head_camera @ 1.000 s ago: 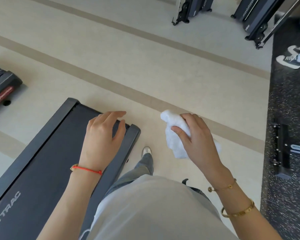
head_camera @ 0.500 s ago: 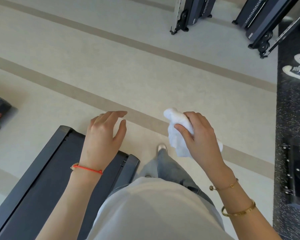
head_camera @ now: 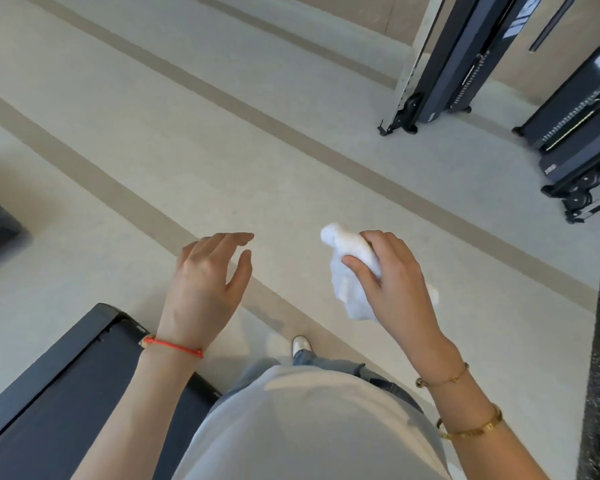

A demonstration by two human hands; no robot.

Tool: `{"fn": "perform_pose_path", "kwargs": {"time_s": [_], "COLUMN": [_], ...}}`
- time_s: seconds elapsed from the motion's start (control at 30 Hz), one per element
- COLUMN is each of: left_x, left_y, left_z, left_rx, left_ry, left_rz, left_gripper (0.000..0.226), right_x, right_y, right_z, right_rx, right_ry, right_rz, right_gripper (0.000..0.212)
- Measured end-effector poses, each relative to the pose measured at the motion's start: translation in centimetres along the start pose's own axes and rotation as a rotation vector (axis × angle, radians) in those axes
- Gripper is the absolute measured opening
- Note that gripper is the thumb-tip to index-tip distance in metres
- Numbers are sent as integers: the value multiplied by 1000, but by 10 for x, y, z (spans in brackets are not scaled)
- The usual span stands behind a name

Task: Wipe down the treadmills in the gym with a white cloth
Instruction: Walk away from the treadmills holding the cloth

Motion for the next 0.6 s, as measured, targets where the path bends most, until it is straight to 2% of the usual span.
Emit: {"fn": "perform_pose_path", "kwargs": {"time_s": [0.2,0.6], "left_x": [-29,-55], "left_y": [79,272], "left_z": [30,162], "left_rx": [130,275], "left_ry": [42,118], "left_rz": [-63,-191], "left_gripper": [21,27], "right_x": [-40,-180], "right_y": [112,340], "right_z": [-7,17], "right_rx": [74,157], "right_ry": [32,85], "right_rz": [87,221], "right_gripper": [30,22]}}
Point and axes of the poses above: each hand's wrist, its own y-axis towards the middle knuckle, its own x-axis out of the back of the hand, z = x × y, the point moved 8 cm from there along y, towards the middle knuckle, and after that the axes turned 9 degrees about -z, right-handed, at the moved point
